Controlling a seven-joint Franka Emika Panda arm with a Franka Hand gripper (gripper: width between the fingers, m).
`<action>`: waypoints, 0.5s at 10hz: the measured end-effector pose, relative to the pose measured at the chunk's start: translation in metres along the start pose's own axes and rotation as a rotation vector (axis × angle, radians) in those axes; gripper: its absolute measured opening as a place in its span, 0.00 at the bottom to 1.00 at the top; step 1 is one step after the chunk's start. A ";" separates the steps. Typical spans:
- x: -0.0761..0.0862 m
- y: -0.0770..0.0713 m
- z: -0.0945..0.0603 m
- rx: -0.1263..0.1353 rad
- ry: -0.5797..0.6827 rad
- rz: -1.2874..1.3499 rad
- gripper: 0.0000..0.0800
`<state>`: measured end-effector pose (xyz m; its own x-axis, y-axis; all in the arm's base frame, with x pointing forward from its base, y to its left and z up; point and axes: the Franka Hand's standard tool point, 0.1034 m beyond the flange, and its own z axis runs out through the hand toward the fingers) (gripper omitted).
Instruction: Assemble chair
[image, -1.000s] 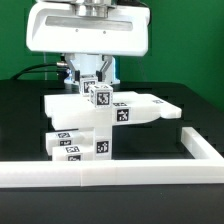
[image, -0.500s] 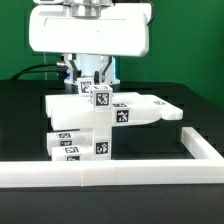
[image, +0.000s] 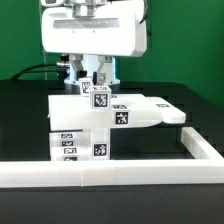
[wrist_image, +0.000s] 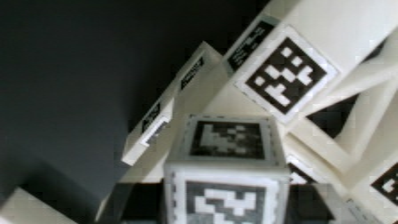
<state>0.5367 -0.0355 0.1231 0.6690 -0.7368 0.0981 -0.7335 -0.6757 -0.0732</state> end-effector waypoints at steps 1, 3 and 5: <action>0.000 0.000 0.000 0.001 0.001 0.023 0.36; 0.000 0.000 0.001 0.000 0.000 -0.031 0.61; -0.001 -0.001 0.001 -0.002 0.003 -0.202 0.77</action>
Offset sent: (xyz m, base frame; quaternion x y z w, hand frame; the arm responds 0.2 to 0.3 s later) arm 0.0000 0.0000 0.0000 0.0000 0.0000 0.0000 1.0000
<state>0.5370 -0.0345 0.1226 0.8024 -0.5859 0.1136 -0.5844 -0.8100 -0.0493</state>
